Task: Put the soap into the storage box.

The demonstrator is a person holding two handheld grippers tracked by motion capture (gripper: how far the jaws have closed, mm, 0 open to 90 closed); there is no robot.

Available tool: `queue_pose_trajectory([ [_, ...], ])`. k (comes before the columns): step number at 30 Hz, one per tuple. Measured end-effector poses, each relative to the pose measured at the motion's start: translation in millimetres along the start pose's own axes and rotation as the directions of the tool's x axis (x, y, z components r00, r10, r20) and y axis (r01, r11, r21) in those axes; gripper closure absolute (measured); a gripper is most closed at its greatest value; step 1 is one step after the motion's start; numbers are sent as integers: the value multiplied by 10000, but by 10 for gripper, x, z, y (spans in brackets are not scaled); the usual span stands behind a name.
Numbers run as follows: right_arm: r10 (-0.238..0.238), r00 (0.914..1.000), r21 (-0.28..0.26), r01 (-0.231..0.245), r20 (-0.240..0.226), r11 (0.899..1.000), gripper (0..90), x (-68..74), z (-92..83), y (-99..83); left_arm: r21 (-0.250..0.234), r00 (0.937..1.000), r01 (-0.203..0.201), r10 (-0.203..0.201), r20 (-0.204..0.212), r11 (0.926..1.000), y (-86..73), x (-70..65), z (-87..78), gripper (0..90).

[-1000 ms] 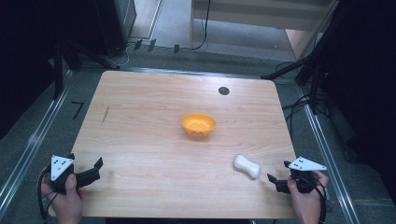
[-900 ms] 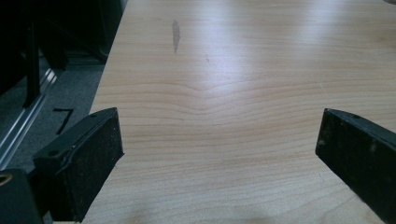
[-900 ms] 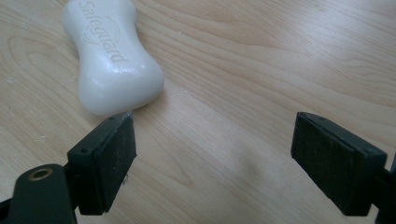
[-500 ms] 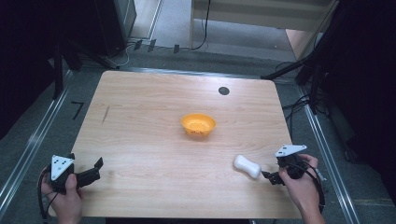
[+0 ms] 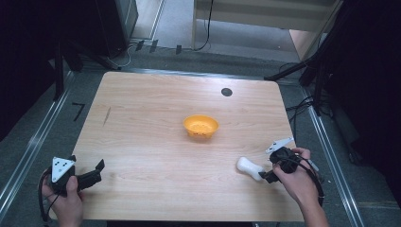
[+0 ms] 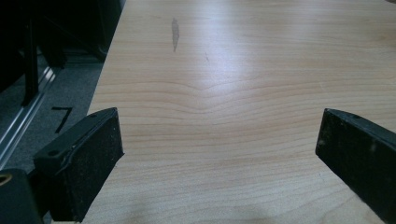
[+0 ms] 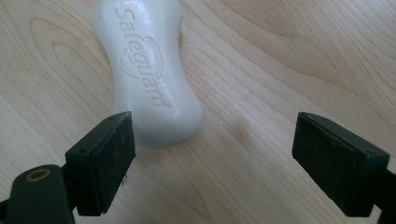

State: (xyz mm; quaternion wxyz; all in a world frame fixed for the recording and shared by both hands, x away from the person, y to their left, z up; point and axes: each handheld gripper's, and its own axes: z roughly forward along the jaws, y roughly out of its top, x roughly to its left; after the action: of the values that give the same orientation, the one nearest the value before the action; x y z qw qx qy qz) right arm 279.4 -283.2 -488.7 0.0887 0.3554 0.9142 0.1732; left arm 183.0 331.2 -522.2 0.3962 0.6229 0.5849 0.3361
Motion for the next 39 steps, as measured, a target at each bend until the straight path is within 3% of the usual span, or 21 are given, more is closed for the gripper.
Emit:
queue_pose_trajectory([
  [6, -336, 9994, 455, 341, -120, 9984, 139, 25, 14, 120, 17, 10000, -15, 15, -1, 10000, 1, -1, 0, 12],
  [21, -660, 9975, 1528, 693, -271, 9858, 157, 81, 103, 344, 89, 10000, -29, 29, -31, 10000, 4, 0, 2, 12],
  [30, -840, 9953, 1884, 919, -491, 9778, 223, 132, 150, 473, 113, 10000, -45, 46, -23, 9999, 4, -3, 3, 12],
  [39, -1238, 9885, 2281, 1408, -873, 9634, 313, 207, 269, 562, 113, 10000, -63, 63, -8, 9999, 5, -4, 5, 12],
])
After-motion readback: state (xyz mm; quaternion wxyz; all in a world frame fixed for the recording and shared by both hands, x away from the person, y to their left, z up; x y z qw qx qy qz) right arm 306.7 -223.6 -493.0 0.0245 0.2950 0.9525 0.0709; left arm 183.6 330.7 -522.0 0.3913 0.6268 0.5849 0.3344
